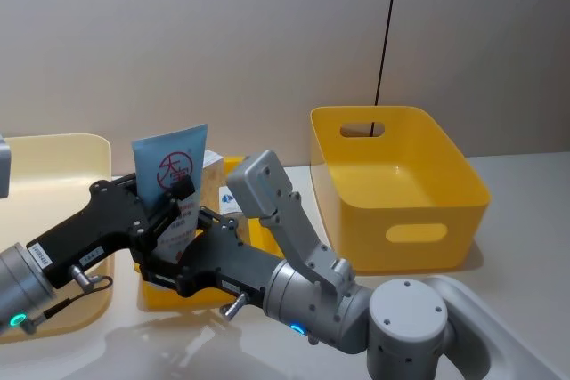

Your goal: Bimanual collaborative sorting of washing and personal care products

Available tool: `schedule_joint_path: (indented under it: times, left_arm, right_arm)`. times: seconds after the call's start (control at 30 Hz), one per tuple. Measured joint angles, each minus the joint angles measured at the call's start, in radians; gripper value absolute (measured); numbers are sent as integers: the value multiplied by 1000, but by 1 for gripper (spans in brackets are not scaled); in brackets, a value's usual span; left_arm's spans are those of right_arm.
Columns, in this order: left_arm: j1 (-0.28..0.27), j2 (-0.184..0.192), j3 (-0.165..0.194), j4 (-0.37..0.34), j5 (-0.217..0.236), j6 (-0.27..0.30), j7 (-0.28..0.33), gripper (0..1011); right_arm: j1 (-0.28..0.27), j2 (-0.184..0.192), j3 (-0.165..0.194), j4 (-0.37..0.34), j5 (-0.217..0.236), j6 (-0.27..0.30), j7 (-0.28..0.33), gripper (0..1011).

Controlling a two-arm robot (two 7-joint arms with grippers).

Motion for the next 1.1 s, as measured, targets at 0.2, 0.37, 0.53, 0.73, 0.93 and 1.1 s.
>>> schedule_joint_path:
  times: [0.2, 0.37, 0.53, 0.73, 0.93, 1.1]
  left_arm:
    - [0, 0, 0, 0, 0, 0, 0, 255]
    - [0, 0, 0, 0, 0, 0, 0, 257]
    - [0, 0, 0, 0, 0, 0, 0, 391]
    - [0, 0, 0, 0, 0, 0, 0, 590]
    - [0, 0, 0, 0, 0, 0, 0, 764]
    - [0, 0, 0, 0, 0, 0, 0, 895]
  right_arm:
    - [4, -3, -4, 4, -5, -2, -1, 736]
    - [6, -5, -6, 6, -7, -3, -1, 709]
    - [8, -6, -8, 7, -9, -4, -2, 679]
    - [9, -6, -9, 8, -10, -4, -2, 641]
    - [10, -7, -9, 9, -11, -5, -2, 615]
    - [8, -6, -7, 8, -12, -5, -2, 588]
